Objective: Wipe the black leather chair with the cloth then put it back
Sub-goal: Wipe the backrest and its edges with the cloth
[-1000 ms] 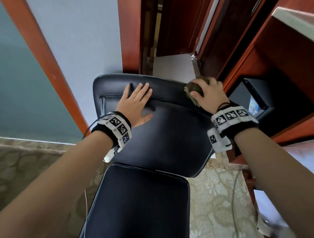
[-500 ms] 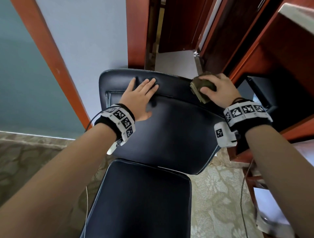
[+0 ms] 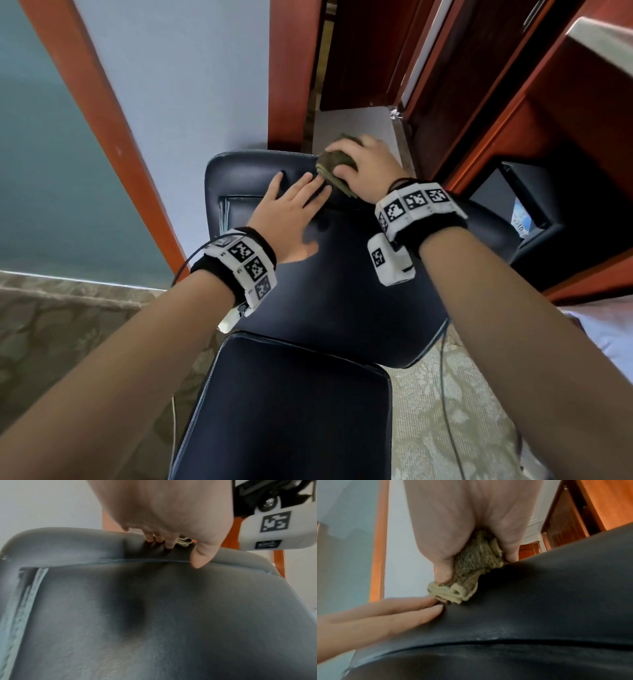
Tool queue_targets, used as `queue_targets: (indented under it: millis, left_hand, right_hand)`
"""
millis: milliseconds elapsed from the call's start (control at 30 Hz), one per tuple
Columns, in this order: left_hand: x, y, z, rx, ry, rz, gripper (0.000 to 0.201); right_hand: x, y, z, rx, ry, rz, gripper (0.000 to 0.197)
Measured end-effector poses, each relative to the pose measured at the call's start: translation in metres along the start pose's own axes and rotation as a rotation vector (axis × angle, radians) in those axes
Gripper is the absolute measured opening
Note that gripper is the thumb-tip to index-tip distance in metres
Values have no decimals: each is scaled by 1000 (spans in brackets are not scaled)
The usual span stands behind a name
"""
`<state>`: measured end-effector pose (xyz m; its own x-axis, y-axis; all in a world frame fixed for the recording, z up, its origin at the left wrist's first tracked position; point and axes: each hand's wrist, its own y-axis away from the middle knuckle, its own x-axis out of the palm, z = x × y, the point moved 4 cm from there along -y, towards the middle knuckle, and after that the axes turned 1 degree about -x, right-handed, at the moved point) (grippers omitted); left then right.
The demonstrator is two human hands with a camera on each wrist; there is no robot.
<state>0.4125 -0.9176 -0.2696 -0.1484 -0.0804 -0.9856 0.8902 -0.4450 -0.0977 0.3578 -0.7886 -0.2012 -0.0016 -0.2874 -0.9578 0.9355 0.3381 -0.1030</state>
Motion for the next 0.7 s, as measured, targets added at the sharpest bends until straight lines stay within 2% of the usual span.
queue_targets:
  millis: [100, 167, 233, 433, 600, 700]
  left_hand:
    - [-3, 10, 13, 71, 37, -156, 75]
    - [-1, 18, 31, 40, 50, -256, 69]
    - [6, 26, 49, -2, 69, -286, 70]
    - [27, 31, 66, 0, 75, -273, 80]
    - [28, 31, 65, -1, 55, -299, 92]
    - [25, 33, 68, 29, 11, -279, 94]
  right_hand:
    - [-1, 1, -4, -13, -34, 29, 39]
    - [-3, 4, -9, -25, -45, 37, 40]
    - [-4, 5, -8, -26, -34, 37, 40]
    - [0, -2, 3, -9, 15, 29, 40]
    - [18, -24, 43, -59, 19, 22, 38]
    - [16, -22, 43, -62, 1, 22, 37]
